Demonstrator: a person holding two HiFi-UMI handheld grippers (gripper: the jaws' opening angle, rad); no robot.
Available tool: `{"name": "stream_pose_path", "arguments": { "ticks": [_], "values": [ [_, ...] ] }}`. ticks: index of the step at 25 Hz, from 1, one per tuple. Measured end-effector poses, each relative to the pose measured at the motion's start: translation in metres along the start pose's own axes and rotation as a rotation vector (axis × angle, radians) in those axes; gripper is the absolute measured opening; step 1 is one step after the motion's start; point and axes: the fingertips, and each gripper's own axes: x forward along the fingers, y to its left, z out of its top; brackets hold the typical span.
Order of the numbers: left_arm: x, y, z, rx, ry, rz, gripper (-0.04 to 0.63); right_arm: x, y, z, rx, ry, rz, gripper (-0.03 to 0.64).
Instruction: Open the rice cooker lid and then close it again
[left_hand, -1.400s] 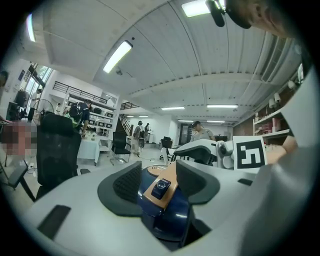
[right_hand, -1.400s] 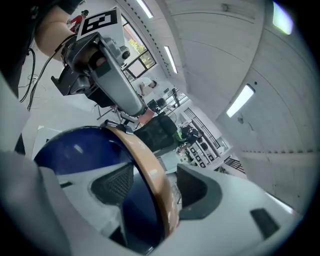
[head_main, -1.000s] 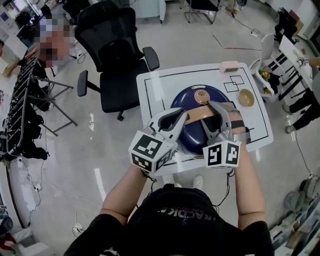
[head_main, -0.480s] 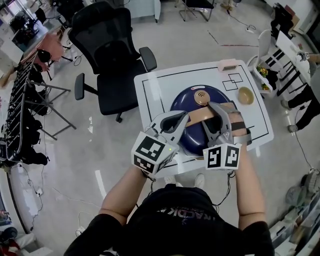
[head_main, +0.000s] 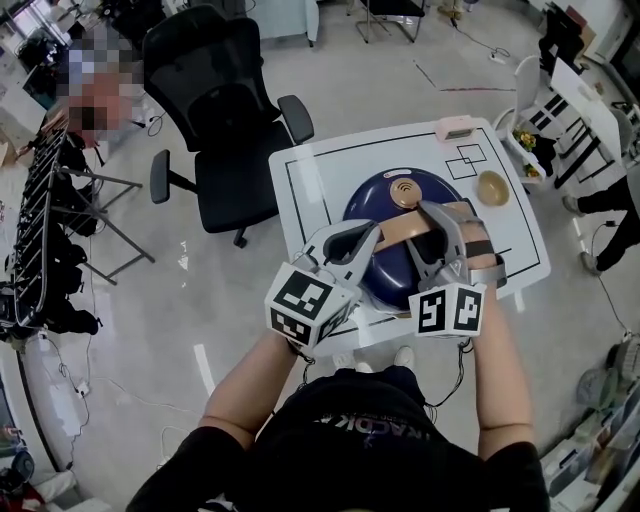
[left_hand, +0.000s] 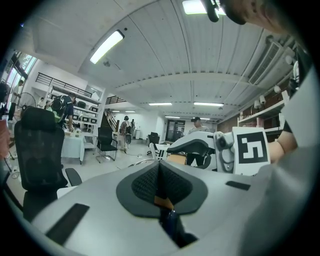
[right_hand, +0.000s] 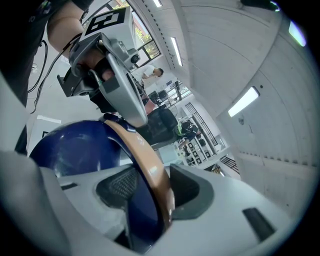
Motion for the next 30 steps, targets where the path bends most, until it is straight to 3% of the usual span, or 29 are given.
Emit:
{"name": "stream_pose_path", "arguments": {
  "ticks": [13, 23, 30],
  "values": [
    [0.001, -0.001, 0.000, -0.012, 0.022, 0.041, 0.002, 0.000, 0.000, -0.002, 0.059, -0.012, 0.027, 0.192],
    [0.002, -0.001, 0.004, 0.007, 0.041, 0.090, 0.002, -0.001, -0.003, -0.001, 0.084, -0.035, 0.051, 0.193],
    [0.008, -0.007, 0.023, 0.044, 0.037, 0.100, 0.002, -0.004, -0.017, -0.005, 0.160, -0.067, 0.061, 0.193]
  ]
}}
